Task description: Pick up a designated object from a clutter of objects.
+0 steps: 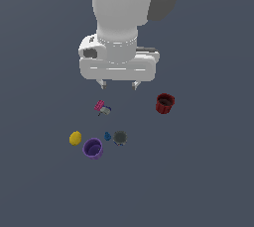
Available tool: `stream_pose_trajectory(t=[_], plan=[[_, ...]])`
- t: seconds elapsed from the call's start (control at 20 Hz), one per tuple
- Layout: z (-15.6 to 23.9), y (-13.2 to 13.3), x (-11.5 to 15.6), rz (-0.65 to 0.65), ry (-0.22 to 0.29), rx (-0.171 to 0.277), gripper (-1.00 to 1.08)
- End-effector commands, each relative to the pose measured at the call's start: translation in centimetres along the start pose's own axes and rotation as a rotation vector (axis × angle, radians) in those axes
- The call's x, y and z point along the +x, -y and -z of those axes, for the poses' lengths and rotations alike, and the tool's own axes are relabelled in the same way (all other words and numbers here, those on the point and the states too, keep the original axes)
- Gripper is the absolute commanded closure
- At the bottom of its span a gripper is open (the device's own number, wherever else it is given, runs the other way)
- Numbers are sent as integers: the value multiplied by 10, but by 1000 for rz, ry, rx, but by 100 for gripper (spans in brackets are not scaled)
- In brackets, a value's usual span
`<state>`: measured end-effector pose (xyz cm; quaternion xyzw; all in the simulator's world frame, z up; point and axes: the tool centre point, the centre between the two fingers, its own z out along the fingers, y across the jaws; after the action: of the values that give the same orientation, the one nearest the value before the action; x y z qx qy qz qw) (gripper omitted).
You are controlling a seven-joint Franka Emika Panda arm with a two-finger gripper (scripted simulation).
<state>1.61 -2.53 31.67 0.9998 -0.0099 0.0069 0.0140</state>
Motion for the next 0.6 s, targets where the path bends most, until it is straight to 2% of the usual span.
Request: stream_pose_trajectory(t=[0.0,0.3,0.55], plan=[[-9,-7,5,-30,2,5,-92],[-42,-34,25,-145,7,20,-92],[-85,-70,43,-284,13,32,-92]])
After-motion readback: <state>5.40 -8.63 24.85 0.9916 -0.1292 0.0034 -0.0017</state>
